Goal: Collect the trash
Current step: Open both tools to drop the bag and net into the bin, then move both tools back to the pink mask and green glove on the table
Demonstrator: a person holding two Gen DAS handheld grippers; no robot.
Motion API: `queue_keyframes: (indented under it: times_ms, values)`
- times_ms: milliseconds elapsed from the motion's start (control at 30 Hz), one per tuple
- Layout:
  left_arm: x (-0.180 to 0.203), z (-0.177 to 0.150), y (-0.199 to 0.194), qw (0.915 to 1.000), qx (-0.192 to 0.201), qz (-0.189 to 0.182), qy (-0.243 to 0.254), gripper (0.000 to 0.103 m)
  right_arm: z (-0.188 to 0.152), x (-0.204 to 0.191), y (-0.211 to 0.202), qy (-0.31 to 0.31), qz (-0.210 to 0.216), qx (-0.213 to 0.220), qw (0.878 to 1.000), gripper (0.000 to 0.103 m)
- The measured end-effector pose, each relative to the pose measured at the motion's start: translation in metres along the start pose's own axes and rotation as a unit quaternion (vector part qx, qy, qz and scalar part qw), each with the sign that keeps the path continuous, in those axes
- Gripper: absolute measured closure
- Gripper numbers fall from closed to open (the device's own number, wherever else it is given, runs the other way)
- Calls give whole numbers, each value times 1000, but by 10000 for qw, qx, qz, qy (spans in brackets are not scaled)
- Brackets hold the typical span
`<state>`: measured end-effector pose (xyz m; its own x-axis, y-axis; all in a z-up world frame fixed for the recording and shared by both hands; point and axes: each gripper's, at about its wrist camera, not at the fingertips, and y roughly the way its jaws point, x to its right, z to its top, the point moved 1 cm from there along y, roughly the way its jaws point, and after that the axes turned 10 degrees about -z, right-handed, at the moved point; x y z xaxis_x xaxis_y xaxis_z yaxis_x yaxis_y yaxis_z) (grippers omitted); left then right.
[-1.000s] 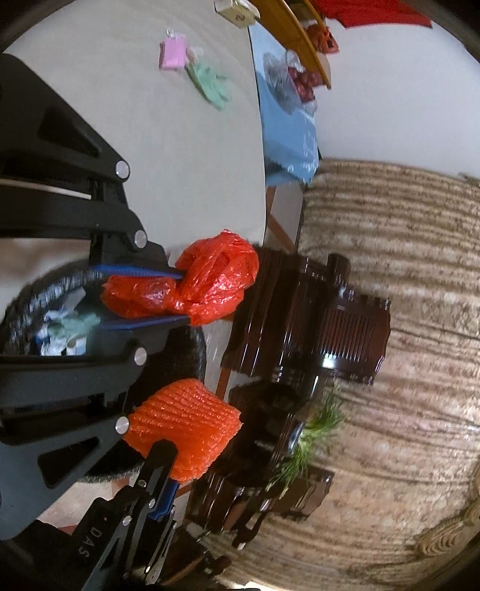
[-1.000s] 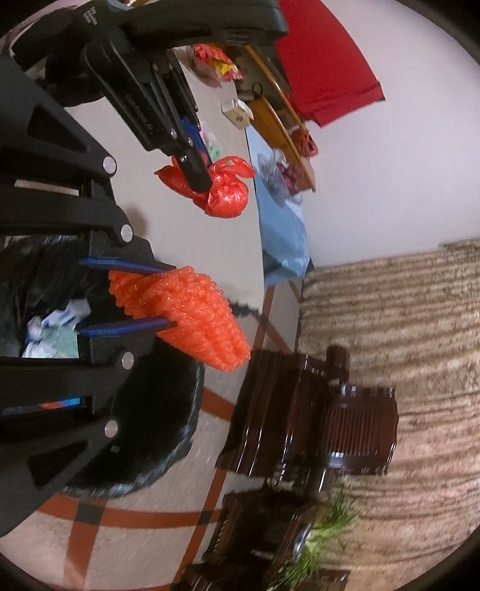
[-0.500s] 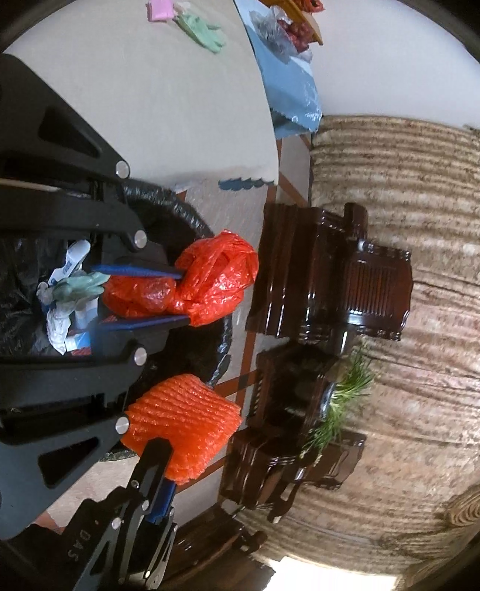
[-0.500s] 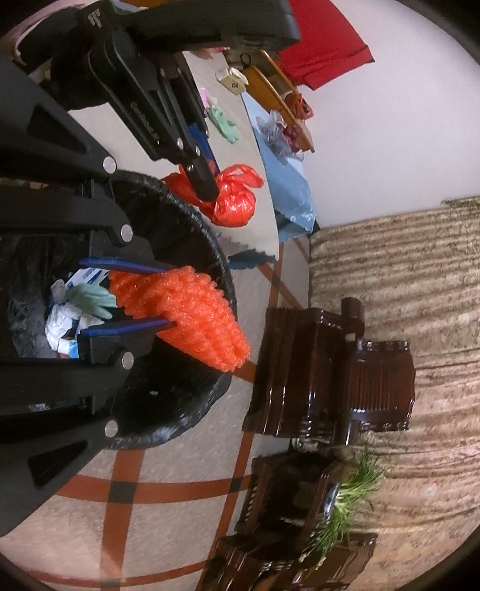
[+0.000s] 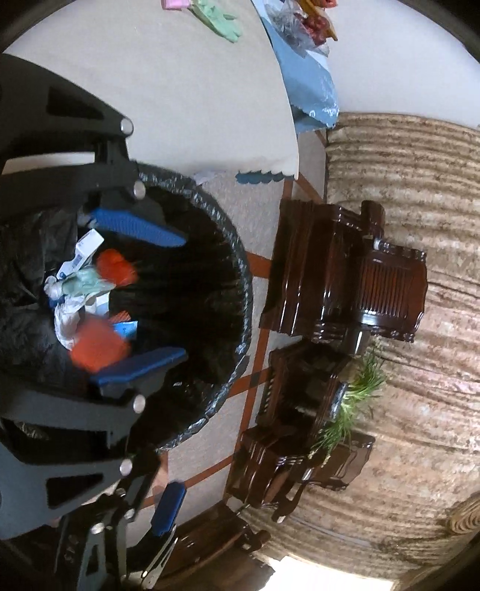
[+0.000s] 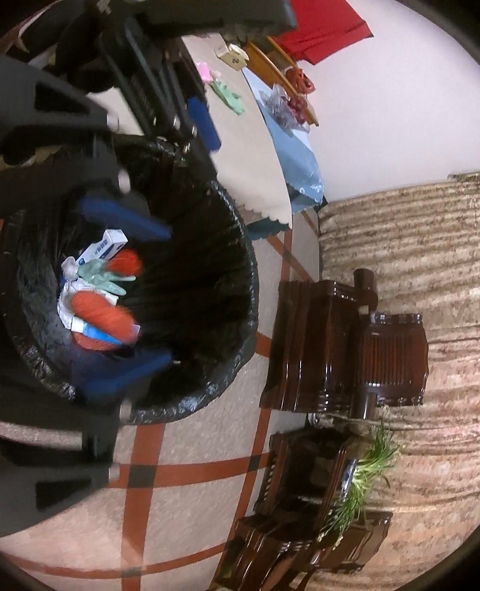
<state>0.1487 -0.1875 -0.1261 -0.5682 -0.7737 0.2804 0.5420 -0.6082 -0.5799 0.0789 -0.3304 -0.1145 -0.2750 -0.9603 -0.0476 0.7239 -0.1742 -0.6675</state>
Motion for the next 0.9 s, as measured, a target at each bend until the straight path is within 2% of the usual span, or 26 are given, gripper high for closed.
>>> queue_keyframes:
  times_ms: [67, 100, 267, 533, 900]
  values:
    - [-8, 1, -10, 9999, 80, 118, -62, 30, 1, 0, -3, 106, 63, 66, 9999, 9]
    - [-11, 2, -15, 9998, 122, 164, -88, 29, 2, 0, -4, 157, 135, 92, 9997, 7]
    - [-44, 6, -56, 9966, 489, 608, -281, 19, 13, -13, -11, 268, 422, 317, 9982, 6]
    - [-102, 8, -122, 9838, 913, 1448, -537, 17, 33, -74, -8, -145, 887, 524, 9946, 6]
    - [-182, -14, -179, 9620, 1000, 2351, -965, 17, 45, -193, 13, -941, 1522, 616, 9819, 6]
